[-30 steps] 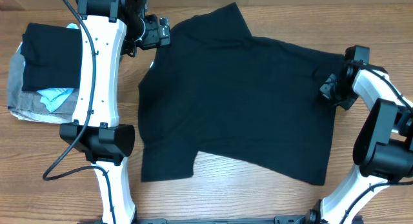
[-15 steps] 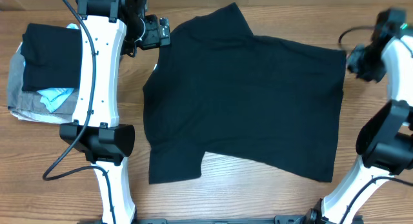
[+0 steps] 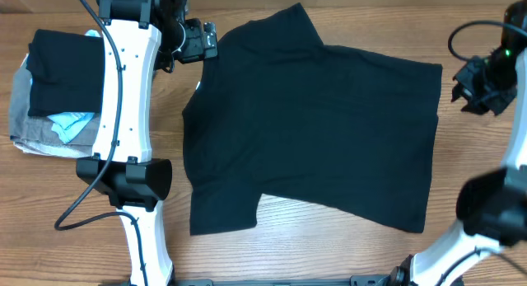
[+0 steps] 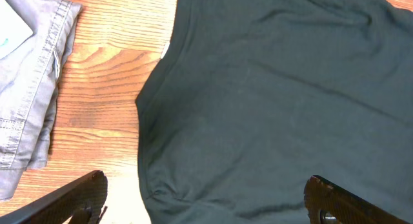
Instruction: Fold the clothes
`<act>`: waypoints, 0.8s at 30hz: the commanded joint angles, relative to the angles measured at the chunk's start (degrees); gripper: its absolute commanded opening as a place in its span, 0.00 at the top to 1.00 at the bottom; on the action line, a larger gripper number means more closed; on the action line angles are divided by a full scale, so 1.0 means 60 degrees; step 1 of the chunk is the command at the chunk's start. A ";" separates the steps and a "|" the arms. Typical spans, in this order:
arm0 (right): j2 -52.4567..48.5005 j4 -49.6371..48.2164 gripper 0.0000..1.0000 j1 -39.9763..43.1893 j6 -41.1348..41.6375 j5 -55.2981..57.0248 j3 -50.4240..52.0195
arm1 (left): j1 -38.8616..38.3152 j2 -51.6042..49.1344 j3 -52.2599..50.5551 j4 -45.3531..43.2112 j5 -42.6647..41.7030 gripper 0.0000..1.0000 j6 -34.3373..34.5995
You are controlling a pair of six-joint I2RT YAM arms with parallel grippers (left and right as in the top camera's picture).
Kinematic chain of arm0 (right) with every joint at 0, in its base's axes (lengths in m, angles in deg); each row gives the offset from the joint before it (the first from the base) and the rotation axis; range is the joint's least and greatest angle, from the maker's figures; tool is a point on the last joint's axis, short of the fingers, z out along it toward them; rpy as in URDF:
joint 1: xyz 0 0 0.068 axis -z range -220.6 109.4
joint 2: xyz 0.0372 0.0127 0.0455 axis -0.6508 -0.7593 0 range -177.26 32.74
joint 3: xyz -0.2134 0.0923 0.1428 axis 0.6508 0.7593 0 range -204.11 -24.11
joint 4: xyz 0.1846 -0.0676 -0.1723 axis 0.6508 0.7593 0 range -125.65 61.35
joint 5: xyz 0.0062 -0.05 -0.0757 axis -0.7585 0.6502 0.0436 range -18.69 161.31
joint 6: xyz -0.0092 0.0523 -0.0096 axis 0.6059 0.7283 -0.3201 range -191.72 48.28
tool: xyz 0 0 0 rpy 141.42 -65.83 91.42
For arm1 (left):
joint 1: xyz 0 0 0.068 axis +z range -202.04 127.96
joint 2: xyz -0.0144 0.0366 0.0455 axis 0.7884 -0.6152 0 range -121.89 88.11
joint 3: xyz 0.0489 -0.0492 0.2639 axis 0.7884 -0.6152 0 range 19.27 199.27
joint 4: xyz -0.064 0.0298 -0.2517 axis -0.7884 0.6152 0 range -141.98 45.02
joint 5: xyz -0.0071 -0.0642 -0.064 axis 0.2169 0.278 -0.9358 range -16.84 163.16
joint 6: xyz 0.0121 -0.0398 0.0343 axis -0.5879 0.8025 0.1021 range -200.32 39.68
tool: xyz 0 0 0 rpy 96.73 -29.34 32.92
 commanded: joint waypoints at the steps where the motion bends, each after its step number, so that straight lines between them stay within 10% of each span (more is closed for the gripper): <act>1: 0.1836 0.0029 0.72 0.0007 0.0117 -0.0186 0.1381 | -0.0084 0.0244 -0.0044 -0.0018 0.0058 0.00 -0.0047; 10: 0.3880 -0.1035 0.65 0.0018 0.0980 -0.0022 0.5992 | -0.0084 0.0244 -0.0044 -0.0018 0.0058 0.00 -0.0047; 15: 0.3880 -0.2419 0.43 0.0029 0.1909 -0.0022 0.8113 | -0.0084 0.0244 -0.0044 -0.0018 0.0058 0.00 -0.0047; 24: 0.3880 -0.4630 0.46 0.0087 0.3184 -0.0175 1.0812 | -0.0084 0.0244 -0.0044 -0.0018 0.0058 0.00 -0.0047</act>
